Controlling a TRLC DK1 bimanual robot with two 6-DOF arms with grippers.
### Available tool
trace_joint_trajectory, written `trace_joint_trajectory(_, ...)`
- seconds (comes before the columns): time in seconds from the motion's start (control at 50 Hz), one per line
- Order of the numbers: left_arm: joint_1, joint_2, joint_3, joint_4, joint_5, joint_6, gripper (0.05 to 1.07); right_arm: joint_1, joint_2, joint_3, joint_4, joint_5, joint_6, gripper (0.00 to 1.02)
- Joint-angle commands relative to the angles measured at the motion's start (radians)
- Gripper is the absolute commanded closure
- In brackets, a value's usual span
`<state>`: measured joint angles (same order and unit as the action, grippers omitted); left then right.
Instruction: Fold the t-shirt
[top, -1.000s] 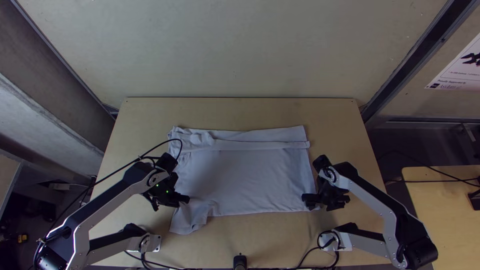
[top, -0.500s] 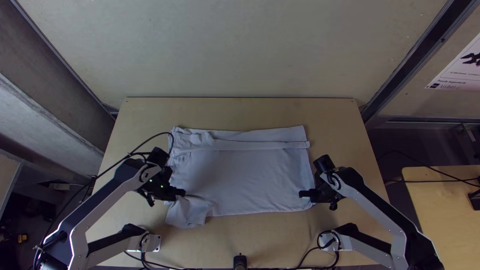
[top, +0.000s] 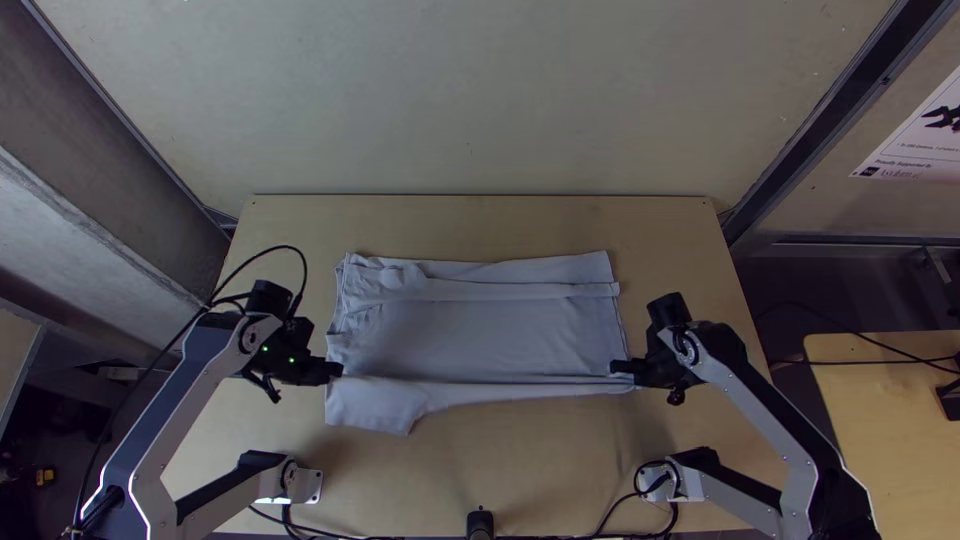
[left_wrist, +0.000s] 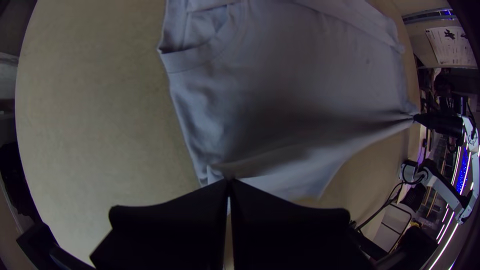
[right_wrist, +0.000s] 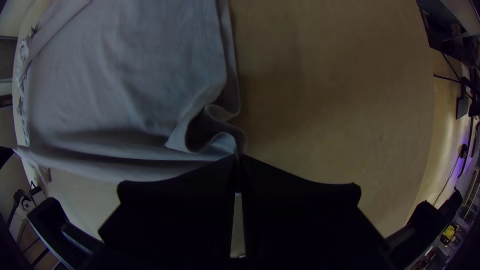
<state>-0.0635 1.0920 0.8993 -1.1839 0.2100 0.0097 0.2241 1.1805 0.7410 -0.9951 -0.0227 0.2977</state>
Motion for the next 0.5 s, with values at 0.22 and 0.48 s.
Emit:
trace_joint_trajectory(0.22,0.022,0.052,0.144,-0.022,0.006,0.030,1.05,-0.022,0.103,0.179,0.006,0.021,-0.020,1.00)
trace_joint_trajectory(0.48,0.036,0.209,0.328,-0.019,0.005,0.035,1.05,-0.054,0.220,0.301,0.019,0.035,-0.040,1.00)
